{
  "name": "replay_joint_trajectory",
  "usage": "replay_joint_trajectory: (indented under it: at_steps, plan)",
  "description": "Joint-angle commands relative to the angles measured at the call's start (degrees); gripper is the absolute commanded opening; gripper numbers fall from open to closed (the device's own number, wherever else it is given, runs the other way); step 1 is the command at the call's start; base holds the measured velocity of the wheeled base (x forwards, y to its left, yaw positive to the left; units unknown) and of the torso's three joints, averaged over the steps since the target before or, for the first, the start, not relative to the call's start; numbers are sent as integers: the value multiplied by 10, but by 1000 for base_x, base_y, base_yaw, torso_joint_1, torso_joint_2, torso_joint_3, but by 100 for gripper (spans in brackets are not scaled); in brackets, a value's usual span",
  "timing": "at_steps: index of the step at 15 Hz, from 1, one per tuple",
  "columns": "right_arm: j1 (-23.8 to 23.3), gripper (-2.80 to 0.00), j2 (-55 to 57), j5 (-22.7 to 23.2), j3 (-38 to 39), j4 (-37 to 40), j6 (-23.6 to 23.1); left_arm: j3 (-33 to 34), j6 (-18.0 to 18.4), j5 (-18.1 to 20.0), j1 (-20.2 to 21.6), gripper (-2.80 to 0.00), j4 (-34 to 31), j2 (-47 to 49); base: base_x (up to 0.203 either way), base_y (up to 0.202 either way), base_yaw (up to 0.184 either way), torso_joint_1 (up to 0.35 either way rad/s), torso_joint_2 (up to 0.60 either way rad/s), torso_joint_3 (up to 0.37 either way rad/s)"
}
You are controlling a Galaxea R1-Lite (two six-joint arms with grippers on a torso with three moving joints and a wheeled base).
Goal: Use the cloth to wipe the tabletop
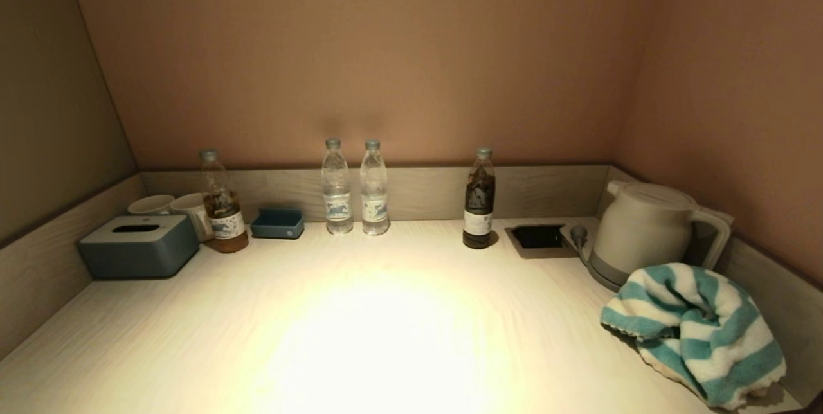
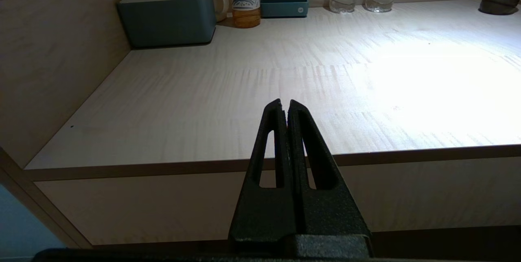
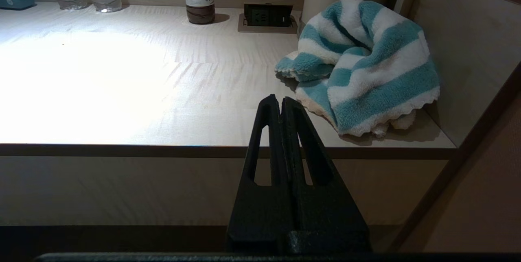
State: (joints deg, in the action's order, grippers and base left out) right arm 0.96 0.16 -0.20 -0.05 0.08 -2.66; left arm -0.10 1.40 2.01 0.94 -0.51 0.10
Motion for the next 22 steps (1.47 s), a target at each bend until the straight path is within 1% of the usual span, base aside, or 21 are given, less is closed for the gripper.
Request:
replay_joint_trajectory:
  at_steps: [1, 22]
  plan:
    - [1, -280, -1, -1, 0, 1, 4, 0, 0, 0, 0, -280, 0, 0, 0, 0, 0, 0, 0, 0]
    - [1, -280, 0, -1, 0, 1, 4, 0, 0, 0, 0, -280, 0, 0, 0, 0, 0, 0, 0, 0]
